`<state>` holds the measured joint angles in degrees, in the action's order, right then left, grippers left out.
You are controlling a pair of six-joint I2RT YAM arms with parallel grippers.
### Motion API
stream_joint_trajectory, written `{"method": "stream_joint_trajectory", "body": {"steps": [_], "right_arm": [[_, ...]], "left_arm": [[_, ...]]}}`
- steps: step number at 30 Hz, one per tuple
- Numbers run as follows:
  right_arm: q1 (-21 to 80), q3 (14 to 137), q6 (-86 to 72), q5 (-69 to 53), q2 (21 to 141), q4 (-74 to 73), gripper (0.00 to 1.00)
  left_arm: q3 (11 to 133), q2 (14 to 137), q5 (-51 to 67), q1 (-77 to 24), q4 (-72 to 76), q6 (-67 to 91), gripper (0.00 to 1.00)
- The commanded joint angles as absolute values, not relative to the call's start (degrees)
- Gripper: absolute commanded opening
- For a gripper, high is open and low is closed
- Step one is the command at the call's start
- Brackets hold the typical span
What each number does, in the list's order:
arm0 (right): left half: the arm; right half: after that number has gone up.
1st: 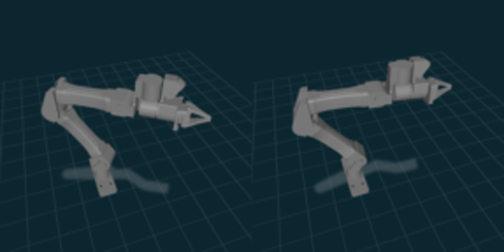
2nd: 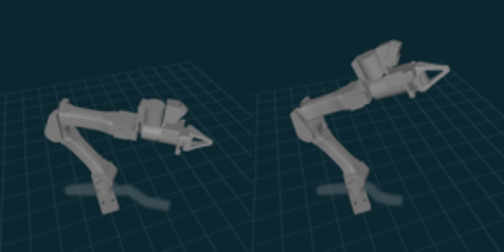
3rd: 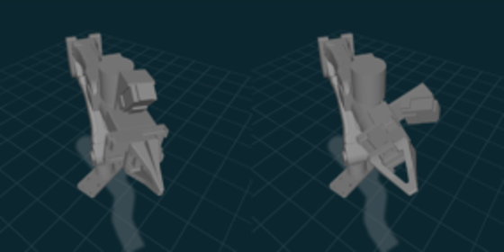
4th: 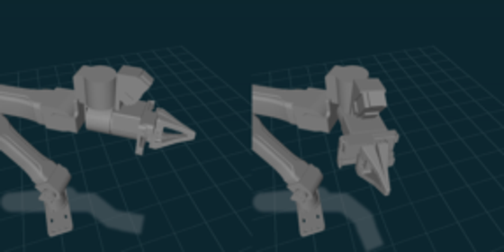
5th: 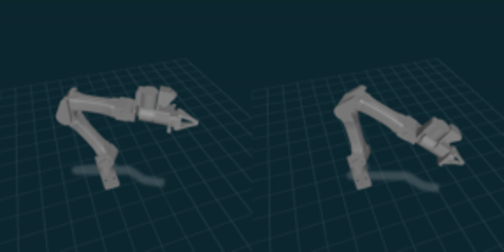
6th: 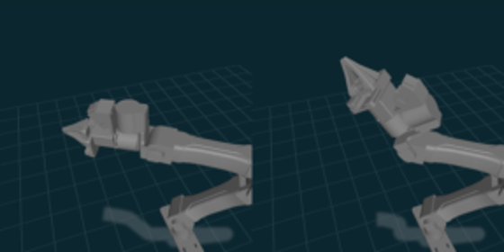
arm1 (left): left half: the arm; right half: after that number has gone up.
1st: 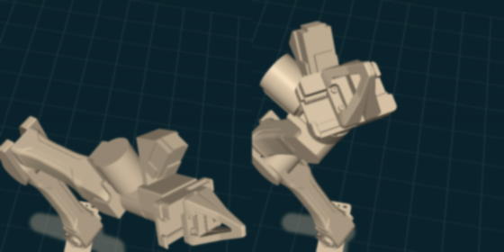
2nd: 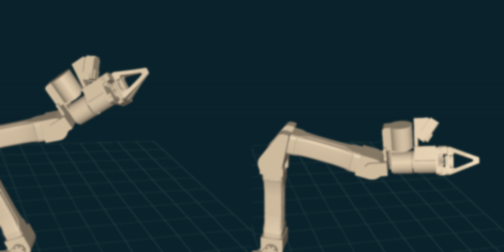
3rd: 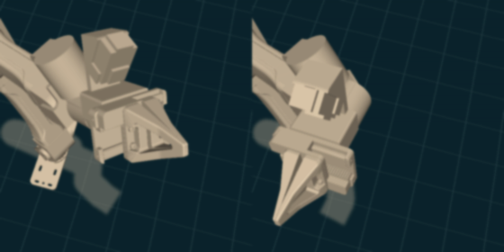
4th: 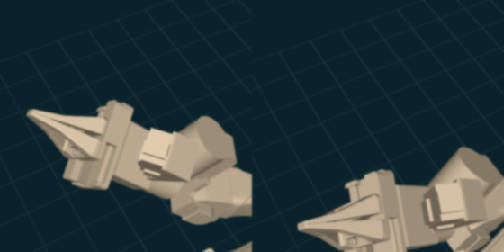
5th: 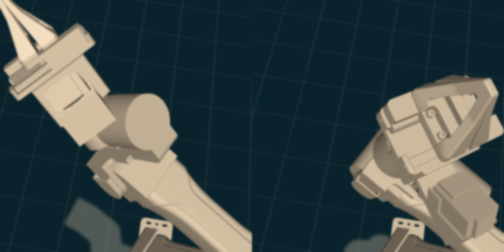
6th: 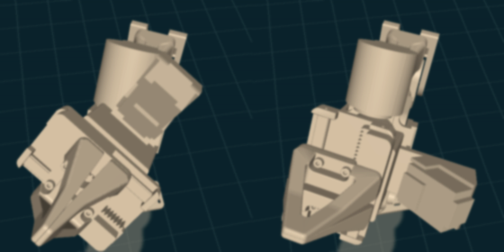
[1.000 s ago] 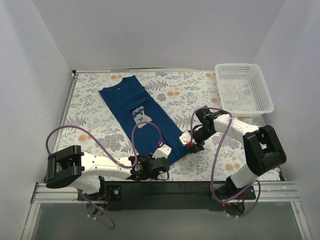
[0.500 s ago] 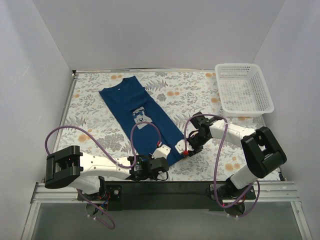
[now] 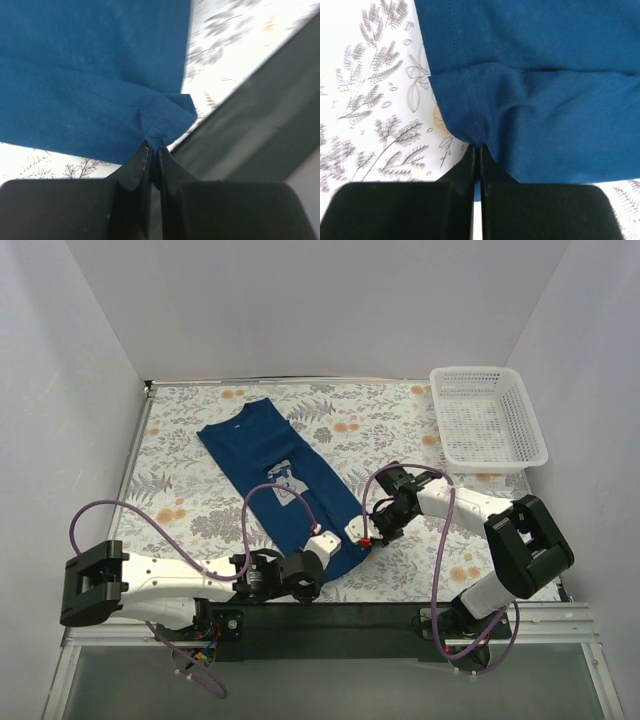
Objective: Fold and stack the t-shirts
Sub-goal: Fold the tshirt
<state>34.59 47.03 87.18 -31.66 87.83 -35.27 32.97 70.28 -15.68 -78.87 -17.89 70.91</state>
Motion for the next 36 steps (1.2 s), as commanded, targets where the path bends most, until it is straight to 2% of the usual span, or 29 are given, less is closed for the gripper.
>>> {"method": "stream_joint_trajectory", "body": {"steps": [1,8,13,18,28,31,36], "right_arm": [[34.80,54.22,89.64,-33.57,86.40,-47.07,0.01],[34.80,66.08,89.39,-38.67,88.76,-54.31,0.01],[34.81,75.92,86.67,-39.20,95.96,-55.28,0.01],[34.89,90.77,82.89,-38.76,106.40,-55.81,0.01],[34.80,122.23,72.34,-39.20,127.16,-55.55,0.01],[34.80,128.21,69.79,-39.46,132.35,-55.02,0.01],[34.98,128.94,65.05,-39.55,135.61,-48.61,0.01]], "left_arm": [[33.92,64.52,-11.96,-79.01,-16.17,65.57,0.00],[34.72,57.40,-5.56,-73.14,-16.43,61.09,0.00],[35.15,55.37,3.06,-61.72,-15.82,58.19,0.00],[37.79,58.44,10.62,-49.43,-16.61,53.80,0.00],[40.78,61.26,10.47,-29.81,-18.46,46.33,0.00],[40.78,63.45,9.84,-24.09,-16.88,44.39,0.00],[41.13,66.79,10.90,-18.99,-14.24,42.37,0.00]]}}
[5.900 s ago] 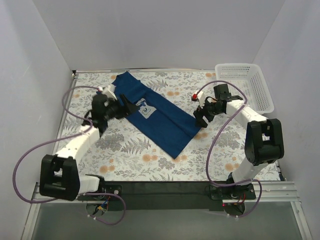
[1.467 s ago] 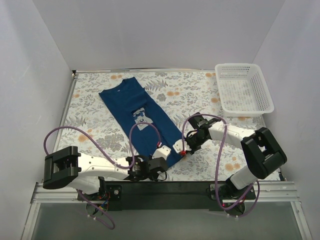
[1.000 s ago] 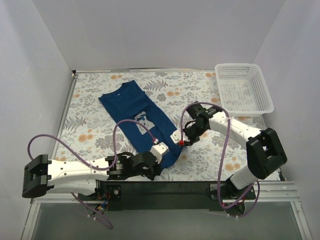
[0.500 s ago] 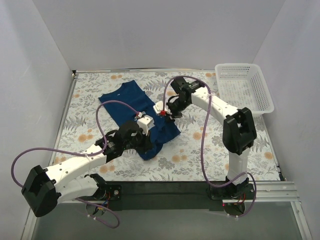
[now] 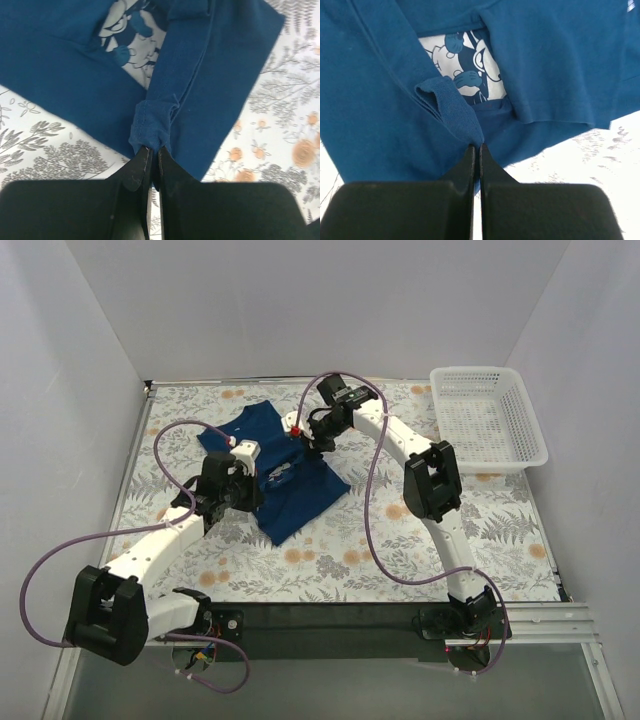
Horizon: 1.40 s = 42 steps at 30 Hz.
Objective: Fold and stack the t-shirts
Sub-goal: Fold the tshirt
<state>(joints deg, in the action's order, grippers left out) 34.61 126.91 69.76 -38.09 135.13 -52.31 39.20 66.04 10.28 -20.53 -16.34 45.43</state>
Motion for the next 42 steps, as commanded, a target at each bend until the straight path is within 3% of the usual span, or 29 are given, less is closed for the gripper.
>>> {"method": "stream_joint_trajectory", "body": {"steps": [1,17,42], "right_arm": [[34.98,128.59,64.52,-39.29,135.79,-47.56,0.01],[35.51,127.18,54.94,-36.21,138.51,-33.23,0.01],[35.86,124.89,52.21,-30.15,138.52,-28.65,0.01]], "left_arm": [[41.22,67.32,10.72,-18.72,-14.15,42.28,0.00],[42.89,74.53,11.25,-12.22,-11.60,41.49,0.00],[44.21,80.42,9.40,-10.11,-5.01,37.18,0.00]]}}
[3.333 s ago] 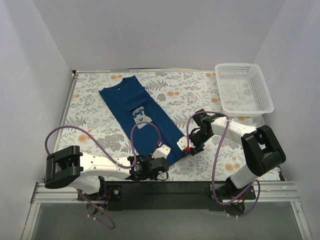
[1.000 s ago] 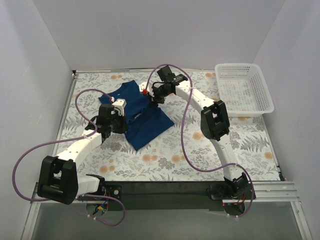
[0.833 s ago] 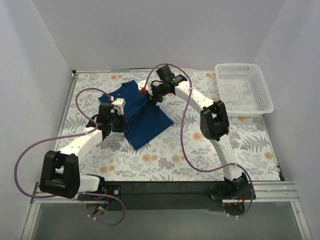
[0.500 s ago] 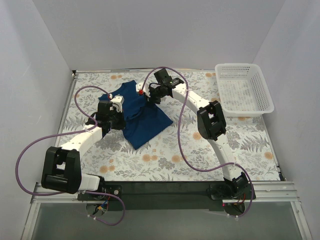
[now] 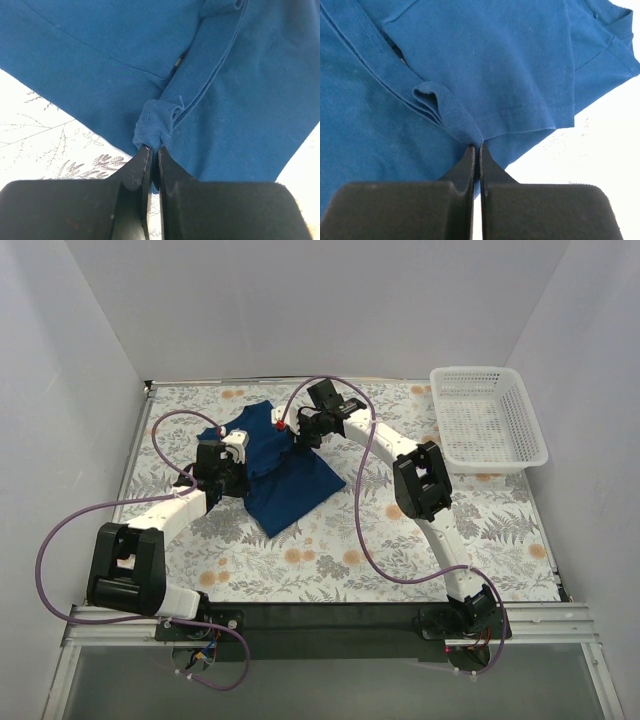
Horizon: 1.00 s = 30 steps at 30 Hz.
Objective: Fold and stack the t-shirts
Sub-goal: Fold the tshirt
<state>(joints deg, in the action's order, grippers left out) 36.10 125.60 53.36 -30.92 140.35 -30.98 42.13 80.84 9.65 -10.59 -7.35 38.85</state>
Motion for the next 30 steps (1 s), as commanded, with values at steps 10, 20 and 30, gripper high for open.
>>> {"method": "stream_joint_trajectory", "body": {"steps": [10,20,30], "right_arm": [[34.72,123.84,51.33,-29.88,137.29,-27.77,0.01],[34.63,123.75,50.36,-29.53,137.11,-26.63,0.01],[34.54,124.01,48.96,-29.18,137.81,-25.23,0.01]], "left_arm": [[43.42,79.81,10.11,-9.67,-3.43,36.83,0.00],[43.59,81.74,10.11,-8.96,-2.64,36.56,0.00],[44.56,84.02,9.84,-8.35,-2.64,36.47,0.00]]}}
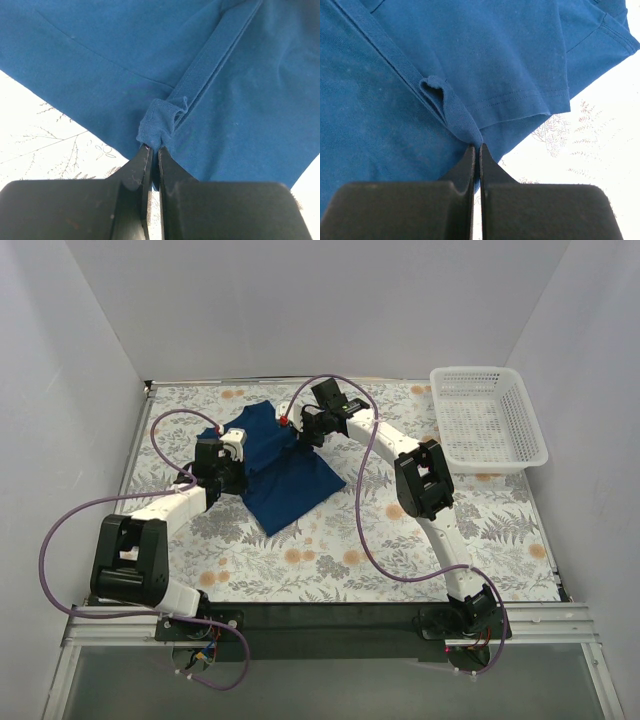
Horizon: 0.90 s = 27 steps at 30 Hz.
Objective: Fold and stack the t-shirts
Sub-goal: Fold the tshirt
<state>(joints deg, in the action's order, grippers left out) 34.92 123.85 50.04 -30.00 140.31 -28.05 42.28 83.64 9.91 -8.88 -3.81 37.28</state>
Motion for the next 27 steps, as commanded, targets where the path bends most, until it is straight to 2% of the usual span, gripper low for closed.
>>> {"method": "stream_joint_trajectory", "body": {"steps": [1,22,23,24,26,27], "right_arm": [[34.63,124.01,48.87,-29.09,137.90,-25.14,0.01],[35.42,123.31,42.19,-25.23,138.95,-18.37,0.03],[35.59,123.14,40.80,-24.62,138.96,-17.33,0.08],[35.68,123.13,39.82,-24.17,138.96,-15.84,0.23],[36.12,122.35,35.52,-21.29,138.69,-13.02,0.50],[36.38,121.91,33.68,-19.44,138.52,-11.62,0.52]], "left_arm": [[44.65,84.02,9.84,-8.26,-2.55,36.56,0.00],[45.88,85.96,7.74,-7.12,-2.20,37.70,0.00],[45.97,86.04,6.69,-7.12,-2.20,37.97,0.00],[45.97,85.96,5.90,-7.12,-2.20,38.75,0.05],[46.75,86.31,0.74,-7.03,-2.55,40.77,0.24],[47.19,86.22,-2.08,-6.94,-2.81,41.39,0.36]]}}
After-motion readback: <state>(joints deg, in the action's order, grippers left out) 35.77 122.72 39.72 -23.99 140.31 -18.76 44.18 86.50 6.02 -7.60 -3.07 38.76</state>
